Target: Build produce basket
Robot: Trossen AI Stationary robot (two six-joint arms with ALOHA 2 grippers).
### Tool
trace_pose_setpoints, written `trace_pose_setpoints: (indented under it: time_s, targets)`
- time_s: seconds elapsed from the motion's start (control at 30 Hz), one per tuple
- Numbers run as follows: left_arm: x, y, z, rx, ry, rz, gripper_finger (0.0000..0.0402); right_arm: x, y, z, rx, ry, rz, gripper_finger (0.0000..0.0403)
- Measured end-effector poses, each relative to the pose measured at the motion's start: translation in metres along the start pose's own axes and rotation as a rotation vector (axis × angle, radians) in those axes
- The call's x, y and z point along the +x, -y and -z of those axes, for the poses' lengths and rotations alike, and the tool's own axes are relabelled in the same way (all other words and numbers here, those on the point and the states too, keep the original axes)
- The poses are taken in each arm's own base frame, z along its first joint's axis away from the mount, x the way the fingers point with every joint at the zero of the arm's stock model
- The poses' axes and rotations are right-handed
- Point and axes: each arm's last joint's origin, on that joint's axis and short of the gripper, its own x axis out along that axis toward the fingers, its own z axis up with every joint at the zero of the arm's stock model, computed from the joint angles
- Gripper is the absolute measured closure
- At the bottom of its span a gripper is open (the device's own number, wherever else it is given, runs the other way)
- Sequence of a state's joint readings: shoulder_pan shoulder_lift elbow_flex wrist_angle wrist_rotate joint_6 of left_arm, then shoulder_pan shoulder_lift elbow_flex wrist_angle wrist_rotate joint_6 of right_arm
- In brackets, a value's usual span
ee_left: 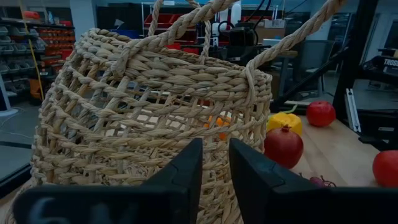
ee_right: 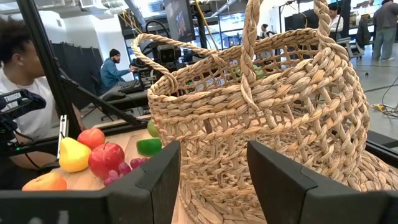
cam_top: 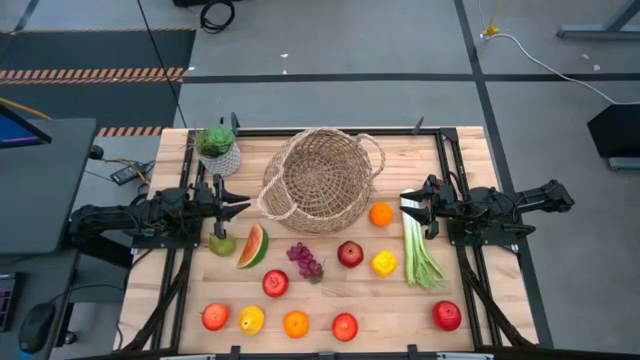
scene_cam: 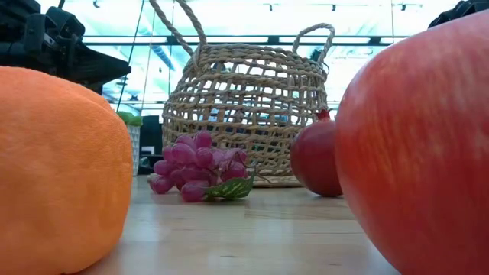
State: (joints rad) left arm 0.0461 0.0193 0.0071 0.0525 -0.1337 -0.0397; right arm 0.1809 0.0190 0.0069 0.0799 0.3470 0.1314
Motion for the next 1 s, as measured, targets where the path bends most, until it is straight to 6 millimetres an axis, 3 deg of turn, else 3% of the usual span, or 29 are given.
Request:
trace_pose_setpoints:
  time_s: [1.0]
  targets:
    - [0.0000, 0.0000, 0.0000, 0.000, 0.000, -0.001, 0.0314, 0.0000, 0.0000, 0.0001, 0.000, 0.000, 0.000, 0.0211]
